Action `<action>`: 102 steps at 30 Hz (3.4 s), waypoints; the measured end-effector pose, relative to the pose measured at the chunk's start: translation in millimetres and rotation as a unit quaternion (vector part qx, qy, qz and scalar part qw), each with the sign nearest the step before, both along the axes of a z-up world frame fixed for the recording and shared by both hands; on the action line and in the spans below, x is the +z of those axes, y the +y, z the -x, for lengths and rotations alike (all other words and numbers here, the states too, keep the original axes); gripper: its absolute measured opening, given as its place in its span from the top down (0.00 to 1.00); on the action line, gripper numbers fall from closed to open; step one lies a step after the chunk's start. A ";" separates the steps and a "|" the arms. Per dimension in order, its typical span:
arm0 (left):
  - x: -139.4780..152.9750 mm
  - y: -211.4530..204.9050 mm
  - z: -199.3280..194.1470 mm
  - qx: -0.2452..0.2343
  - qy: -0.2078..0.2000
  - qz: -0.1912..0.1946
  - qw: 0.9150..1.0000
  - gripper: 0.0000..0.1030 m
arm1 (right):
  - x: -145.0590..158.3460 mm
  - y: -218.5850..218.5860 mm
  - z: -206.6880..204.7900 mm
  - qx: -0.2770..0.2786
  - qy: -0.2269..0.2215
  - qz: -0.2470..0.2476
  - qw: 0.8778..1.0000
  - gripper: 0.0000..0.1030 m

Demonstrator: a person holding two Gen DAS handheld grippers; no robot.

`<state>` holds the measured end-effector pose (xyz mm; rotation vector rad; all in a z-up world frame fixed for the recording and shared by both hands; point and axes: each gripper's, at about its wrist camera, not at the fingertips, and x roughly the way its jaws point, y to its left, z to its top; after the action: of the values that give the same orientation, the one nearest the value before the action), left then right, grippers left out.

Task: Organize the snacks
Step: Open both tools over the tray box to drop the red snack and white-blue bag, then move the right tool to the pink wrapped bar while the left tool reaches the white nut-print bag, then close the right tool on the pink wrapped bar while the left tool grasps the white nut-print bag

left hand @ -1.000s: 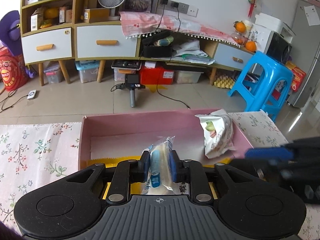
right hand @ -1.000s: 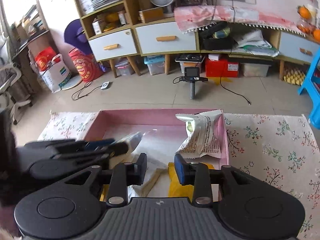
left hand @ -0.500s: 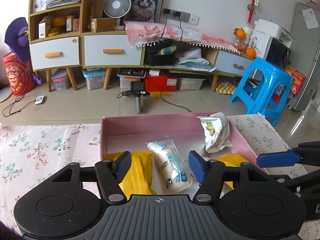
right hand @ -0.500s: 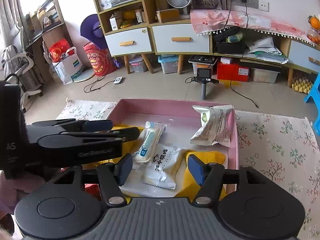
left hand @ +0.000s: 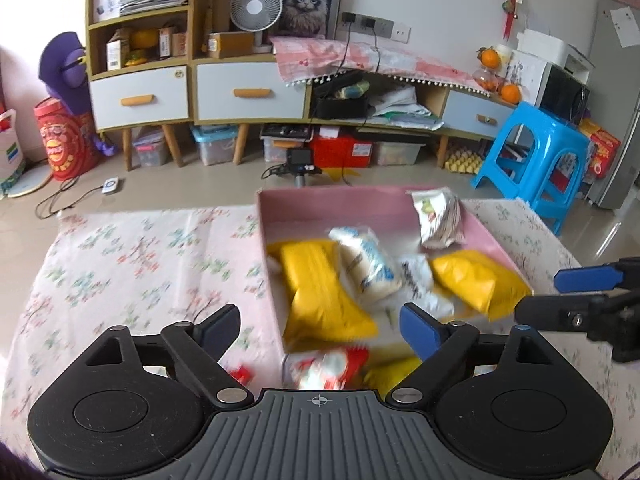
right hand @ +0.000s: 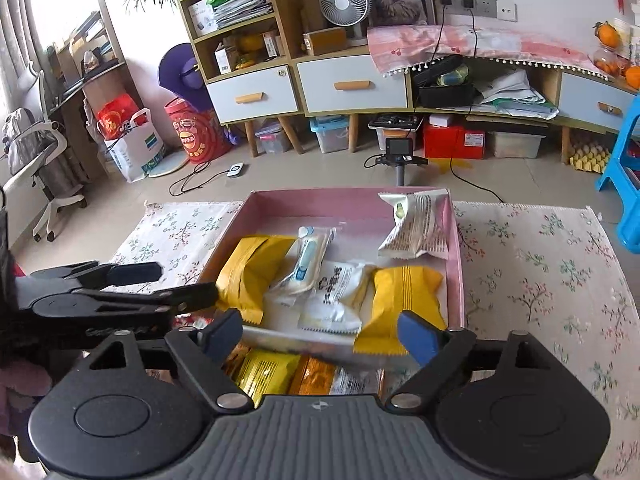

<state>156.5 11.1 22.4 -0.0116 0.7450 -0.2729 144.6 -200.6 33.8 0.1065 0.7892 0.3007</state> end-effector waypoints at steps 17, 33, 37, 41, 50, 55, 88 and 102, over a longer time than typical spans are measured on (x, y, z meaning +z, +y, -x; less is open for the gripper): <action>-32.8 31.3 54.9 0.031 0.005 -0.013 0.999 0.07 | -25.7 18.7 46.8 0.044 -0.037 0.060 0.997 0.14; -66.2 41.7 71.8 0.022 -0.040 -0.017 0.999 0.07 | -72.4 22.4 82.9 0.163 -0.068 0.138 0.975 0.14; -67.8 40.0 71.0 0.032 -0.043 -0.025 0.998 0.07 | -76.8 29.7 86.5 0.183 -0.074 0.152 0.968 0.14; -69.8 39.1 70.0 0.051 -0.041 -0.044 0.997 0.07 | -78.7 36.5 86.8 0.199 -0.073 0.155 0.965 0.14; -76.1 55.2 66.8 0.082 0.016 0.000 0.997 0.10 | -83.7 46.1 86.6 0.205 -0.062 0.146 0.966 0.16; -74.4 58.4 70.2 0.078 0.025 0.013 0.997 0.23 | -83.1 50.6 89.9 0.216 -0.053 0.144 0.964 0.21; -72.7 58.8 61.6 0.090 0.023 0.062 0.994 0.41 | -81.1 96.1 80.5 0.274 -0.053 0.160 0.947 0.38; -65.2 65.8 62.4 0.104 0.048 0.044 0.992 0.48 | -74.9 111.3 89.2 0.310 -0.035 0.153 0.938 0.62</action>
<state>94.0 76.8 -42.8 -0.1861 0.8198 -0.1054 55.4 -89.2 -41.1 -0.4549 0.7757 0.7683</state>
